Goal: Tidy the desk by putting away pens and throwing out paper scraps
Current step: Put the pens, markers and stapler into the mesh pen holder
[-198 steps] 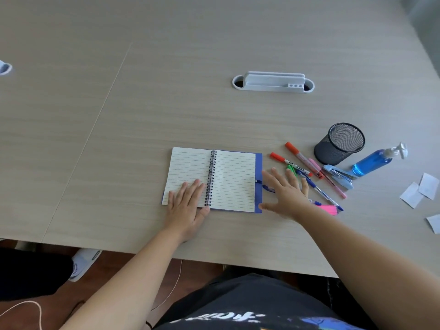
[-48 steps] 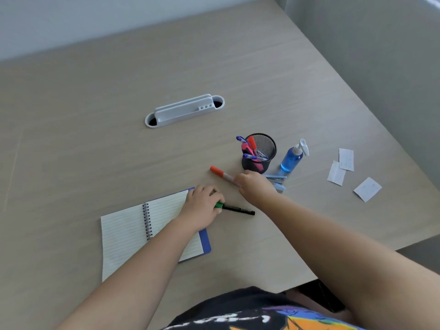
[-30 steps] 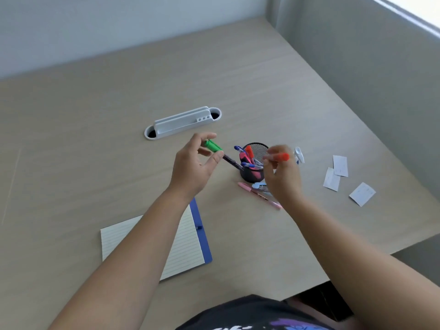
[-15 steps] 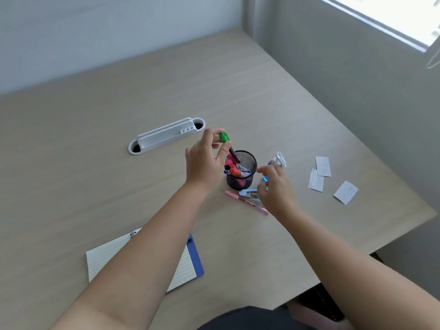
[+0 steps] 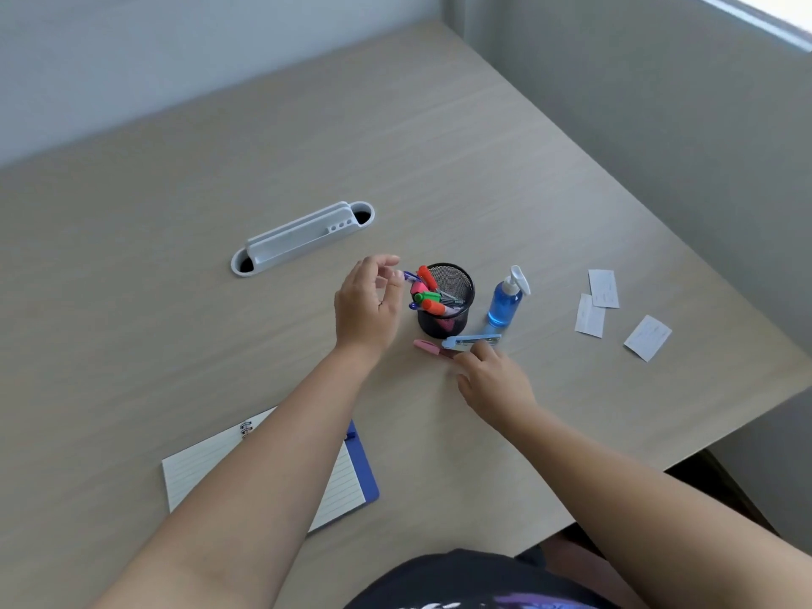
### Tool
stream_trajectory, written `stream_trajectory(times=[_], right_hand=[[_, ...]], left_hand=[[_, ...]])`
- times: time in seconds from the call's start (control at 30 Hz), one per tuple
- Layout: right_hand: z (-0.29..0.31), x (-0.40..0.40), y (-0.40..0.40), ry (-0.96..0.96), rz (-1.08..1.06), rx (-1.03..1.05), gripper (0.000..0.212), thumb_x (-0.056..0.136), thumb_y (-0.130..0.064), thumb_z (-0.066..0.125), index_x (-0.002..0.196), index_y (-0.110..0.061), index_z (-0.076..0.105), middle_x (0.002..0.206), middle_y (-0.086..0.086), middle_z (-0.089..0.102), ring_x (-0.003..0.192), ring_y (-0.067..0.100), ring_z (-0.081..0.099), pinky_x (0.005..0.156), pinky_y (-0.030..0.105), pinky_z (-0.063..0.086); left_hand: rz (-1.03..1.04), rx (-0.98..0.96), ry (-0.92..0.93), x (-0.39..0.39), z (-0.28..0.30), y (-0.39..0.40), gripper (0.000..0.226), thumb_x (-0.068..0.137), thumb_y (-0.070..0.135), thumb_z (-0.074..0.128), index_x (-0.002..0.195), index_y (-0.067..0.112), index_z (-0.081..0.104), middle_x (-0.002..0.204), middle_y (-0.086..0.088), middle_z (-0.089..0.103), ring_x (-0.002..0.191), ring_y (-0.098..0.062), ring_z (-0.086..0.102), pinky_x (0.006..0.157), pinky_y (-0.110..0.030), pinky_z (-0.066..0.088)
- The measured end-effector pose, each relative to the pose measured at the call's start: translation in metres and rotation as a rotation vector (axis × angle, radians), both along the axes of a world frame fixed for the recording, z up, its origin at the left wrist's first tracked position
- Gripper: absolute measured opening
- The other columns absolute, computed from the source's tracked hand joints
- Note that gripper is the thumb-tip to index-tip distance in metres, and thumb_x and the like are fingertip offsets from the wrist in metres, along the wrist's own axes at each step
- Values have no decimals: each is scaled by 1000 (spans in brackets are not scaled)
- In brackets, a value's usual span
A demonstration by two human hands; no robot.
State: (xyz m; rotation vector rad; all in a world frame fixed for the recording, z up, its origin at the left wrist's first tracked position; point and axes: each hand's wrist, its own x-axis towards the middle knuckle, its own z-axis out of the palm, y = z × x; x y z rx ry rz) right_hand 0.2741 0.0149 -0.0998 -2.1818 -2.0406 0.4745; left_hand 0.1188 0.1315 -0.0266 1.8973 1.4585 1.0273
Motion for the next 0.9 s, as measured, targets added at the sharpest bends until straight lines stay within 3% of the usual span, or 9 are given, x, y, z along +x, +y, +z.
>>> stream_trajectory(times=[0.1, 0.27, 0.43, 0.5, 0.6, 0.7, 0.8, 0.9], right_hand=[[-3, -3, 1, 4, -14, 4, 18, 65, -2, 72, 83, -7, 69, 76, 13, 61, 71, 37, 61, 50, 34, 46], [-3, -2, -3, 107, -62, -11, 35, 78, 6, 54, 107, -10, 65, 92, 17, 59, 90, 37, 57, 66, 40, 49], [13, 11, -6, 150, -197, -277, 30, 79, -8, 51, 105, -15, 63, 108, 5, 54, 94, 29, 59, 70, 33, 51], [25, 17, -7, 235, -264, -240, 24, 76, -11, 55, 98, -15, 65, 101, 4, 55, 90, 27, 57, 68, 29, 46], [48, 19, -4, 357, -333, -96, 10, 73, -12, 58, 83, -16, 58, 85, 4, 55, 76, 23, 52, 57, 28, 40], [75, 15, 8, 521, -379, 63, 14, 73, -8, 62, 75, -16, 51, 76, 3, 56, 67, 19, 50, 53, 21, 35], [101, 12, 26, 606, -414, 218, 13, 76, -7, 61, 75, -16, 52, 70, -4, 57, 60, 10, 52, 53, 18, 37], [110, 10, 50, 682, -437, 272, 10, 81, -12, 62, 86, -20, 59, 82, -6, 65, 65, 12, 59, 60, 24, 47]], left_hand=[[-69, -41, 48, 0, -5, -3, 29, 87, 42, 55, 109, 25, 59, 98, 10, 62, 93, -15, 59, 86, -45, 49], [-106, 24, 217, 7, -5, -4, 50, 73, 61, 56, 112, 29, 59, 111, 2, 55, 104, -21, 53, 91, -39, 43], [-134, 7, 413, 7, -6, 2, 52, 73, 53, 68, 119, 31, 56, 120, 2, 49, 108, -24, 51, 88, -38, 40], [-144, -39, 374, 5, -7, 5, 50, 77, 49, 67, 121, 30, 53, 120, 1, 49, 105, -22, 54, 86, -38, 44], [-148, -139, 235, 3, -4, 9, 49, 80, 40, 69, 123, 27, 50, 117, 3, 54, 86, -18, 60, 78, -37, 52], [-138, -181, 139, 5, -1, 11, 49, 80, 31, 73, 122, 23, 51, 102, 4, 62, 74, -19, 61, 77, -34, 52], [-115, -250, 37, 7, 3, 13, 51, 78, 27, 77, 122, 22, 52, 95, 7, 60, 73, -18, 65, 74, -27, 51], [-114, -290, -26, 6, 5, 11, 52, 77, 21, 79, 122, 21, 52, 98, 6, 59, 70, -9, 66, 69, -13, 47]])
